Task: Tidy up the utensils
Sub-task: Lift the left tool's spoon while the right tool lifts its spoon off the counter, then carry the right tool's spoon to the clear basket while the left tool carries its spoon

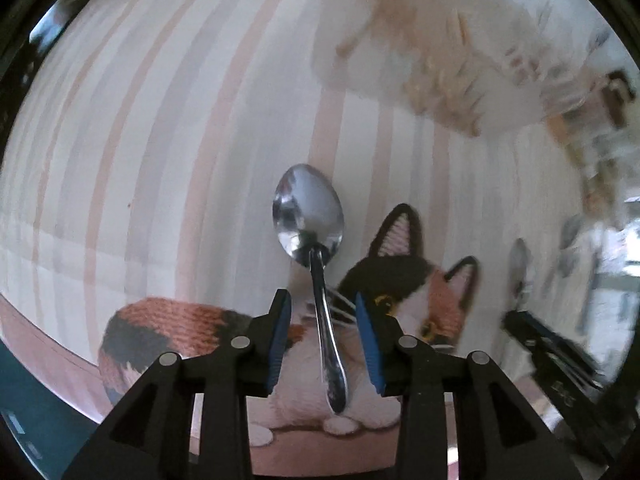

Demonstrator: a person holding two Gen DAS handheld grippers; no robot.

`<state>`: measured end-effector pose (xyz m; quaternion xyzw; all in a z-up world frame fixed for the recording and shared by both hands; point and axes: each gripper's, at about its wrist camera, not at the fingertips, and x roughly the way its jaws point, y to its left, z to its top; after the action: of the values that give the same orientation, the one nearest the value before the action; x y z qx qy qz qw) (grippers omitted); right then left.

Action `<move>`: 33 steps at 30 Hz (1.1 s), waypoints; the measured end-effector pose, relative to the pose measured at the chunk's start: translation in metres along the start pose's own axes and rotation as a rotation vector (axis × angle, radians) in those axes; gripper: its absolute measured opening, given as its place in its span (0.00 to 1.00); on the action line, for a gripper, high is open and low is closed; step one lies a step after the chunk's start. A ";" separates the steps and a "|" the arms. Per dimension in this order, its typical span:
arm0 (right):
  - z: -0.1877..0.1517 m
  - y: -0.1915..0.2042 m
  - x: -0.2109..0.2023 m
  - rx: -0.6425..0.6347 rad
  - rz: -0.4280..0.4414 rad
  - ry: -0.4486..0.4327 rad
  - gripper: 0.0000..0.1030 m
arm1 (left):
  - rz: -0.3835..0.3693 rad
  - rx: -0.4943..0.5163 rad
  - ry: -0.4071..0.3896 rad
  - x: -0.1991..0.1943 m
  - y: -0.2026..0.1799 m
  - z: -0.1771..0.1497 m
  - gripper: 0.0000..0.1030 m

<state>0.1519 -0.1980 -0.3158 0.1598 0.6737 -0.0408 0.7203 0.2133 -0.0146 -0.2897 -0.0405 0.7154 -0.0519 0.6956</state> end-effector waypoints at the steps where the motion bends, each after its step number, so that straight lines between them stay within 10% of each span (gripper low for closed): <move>1: 0.000 0.002 0.000 -0.010 -0.015 -0.002 0.21 | 0.027 0.020 -0.022 0.000 -0.007 0.001 0.28; 4: 0.000 0.006 0.000 -0.032 -0.077 -0.016 0.07 | 0.145 0.103 -0.042 0.005 -0.023 0.001 0.05; 12: -0.002 -0.010 -0.007 0.009 -0.006 -0.031 0.07 | 0.186 0.169 -0.092 -0.004 -0.033 -0.011 0.00; 33: 0.029 -0.017 -0.118 0.013 0.169 -0.199 0.07 | 0.035 0.180 -0.359 -0.156 -0.026 -0.005 0.00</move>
<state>0.1642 -0.2407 -0.2018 0.2158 0.5829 0.0003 0.7834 0.2122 -0.0200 -0.1320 0.0258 0.5727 -0.0955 0.8138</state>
